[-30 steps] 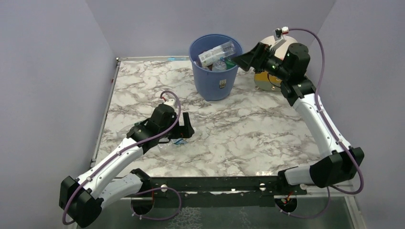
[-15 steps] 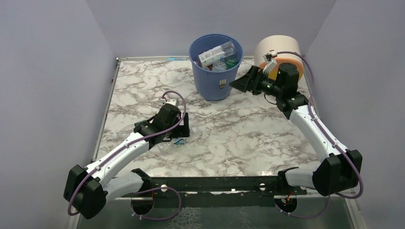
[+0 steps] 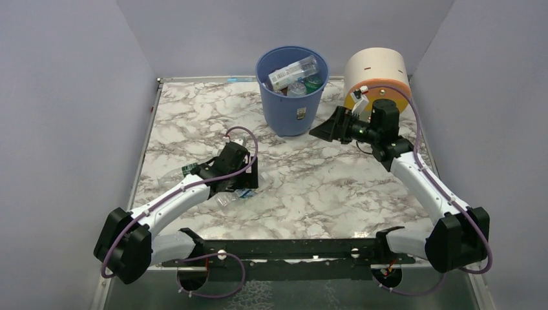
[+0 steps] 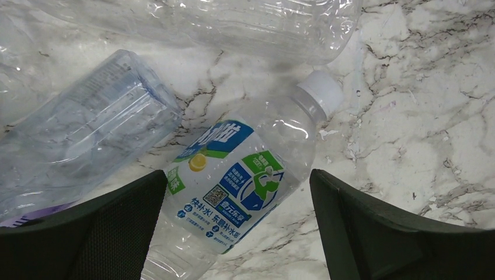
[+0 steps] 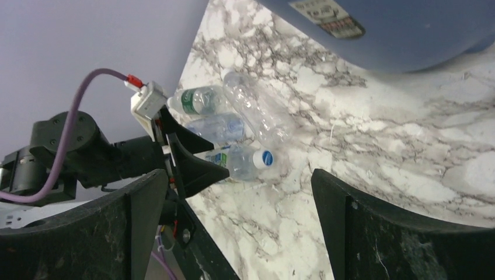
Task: Put the plastic bottles in the bin
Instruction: Pick up the plastic bottle at the center of the board.
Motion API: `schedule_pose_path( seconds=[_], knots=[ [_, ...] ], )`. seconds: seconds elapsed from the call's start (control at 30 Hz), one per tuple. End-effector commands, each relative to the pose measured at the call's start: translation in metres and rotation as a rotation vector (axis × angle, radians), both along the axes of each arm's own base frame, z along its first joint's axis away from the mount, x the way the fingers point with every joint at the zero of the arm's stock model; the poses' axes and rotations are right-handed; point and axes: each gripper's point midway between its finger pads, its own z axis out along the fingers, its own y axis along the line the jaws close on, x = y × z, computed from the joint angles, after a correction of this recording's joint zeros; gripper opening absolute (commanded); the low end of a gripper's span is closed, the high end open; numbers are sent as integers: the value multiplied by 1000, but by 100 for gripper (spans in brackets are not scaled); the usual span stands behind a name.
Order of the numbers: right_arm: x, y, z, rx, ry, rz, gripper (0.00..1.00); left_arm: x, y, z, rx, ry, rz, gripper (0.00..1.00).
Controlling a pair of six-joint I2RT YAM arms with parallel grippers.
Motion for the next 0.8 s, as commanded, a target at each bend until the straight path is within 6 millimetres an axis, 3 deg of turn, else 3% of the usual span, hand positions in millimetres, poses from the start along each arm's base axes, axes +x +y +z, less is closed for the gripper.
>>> schedule_pose_path(
  seconds=[0.0, 0.4, 0.77],
  knots=[
    [-19, 3, -16, -8, 21, 62, 96, -6, -13, -3, -74, 28, -30, 99],
    [-42, -2, -44, -35, 75, 77, 96, -15, -37, 1, -163, 46, -72, 99],
    [-53, -3, -54, -36, 95, 92, 96, -29, -49, -14, -131, 73, -84, 99]
  ],
)
